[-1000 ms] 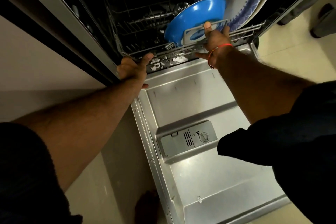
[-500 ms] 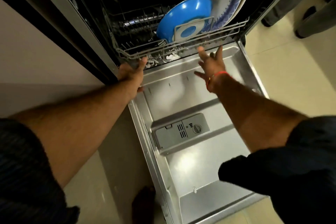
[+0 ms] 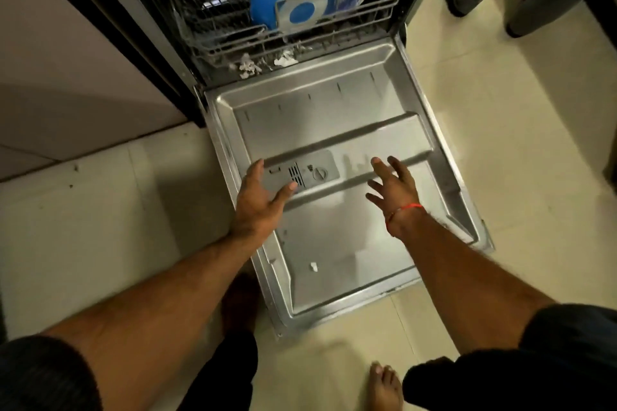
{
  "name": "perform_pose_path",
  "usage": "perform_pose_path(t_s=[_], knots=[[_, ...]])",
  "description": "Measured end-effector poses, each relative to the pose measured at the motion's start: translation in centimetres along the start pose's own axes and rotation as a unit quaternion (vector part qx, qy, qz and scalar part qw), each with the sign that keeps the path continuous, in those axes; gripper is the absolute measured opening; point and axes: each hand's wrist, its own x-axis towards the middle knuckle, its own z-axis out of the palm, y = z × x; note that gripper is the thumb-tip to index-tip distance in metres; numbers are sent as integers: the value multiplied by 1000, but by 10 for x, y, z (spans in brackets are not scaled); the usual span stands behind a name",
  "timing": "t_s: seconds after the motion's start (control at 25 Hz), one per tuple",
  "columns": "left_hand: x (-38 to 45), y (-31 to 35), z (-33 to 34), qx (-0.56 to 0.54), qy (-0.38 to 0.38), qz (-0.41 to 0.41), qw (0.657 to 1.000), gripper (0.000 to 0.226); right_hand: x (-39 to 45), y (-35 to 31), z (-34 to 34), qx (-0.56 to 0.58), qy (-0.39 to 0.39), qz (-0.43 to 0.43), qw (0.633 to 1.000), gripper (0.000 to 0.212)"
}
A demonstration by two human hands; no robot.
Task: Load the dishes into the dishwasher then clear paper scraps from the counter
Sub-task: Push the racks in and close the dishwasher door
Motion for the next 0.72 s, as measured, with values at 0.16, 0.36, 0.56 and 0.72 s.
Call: perform_pose_path(t_s=[0.16, 0.36, 0.56, 0.72], knots=[[-80, -34, 44, 84, 1, 49, 995, 82, -22, 54, -73, -58, 35, 6, 998, 56], [-168, -87, 107, 163, 37, -41, 985, 80, -48, 133, -152, -176, 135, 4, 975, 61], [-217, -137, 153, 224, 7, -35, 974, 90, -48, 208, -177, -96, 156, 106, 977, 94], [-211, -169, 170, 264, -35, 0, 964, 97, -22, 243, -153, 70, 48, 172, 982, 106]])
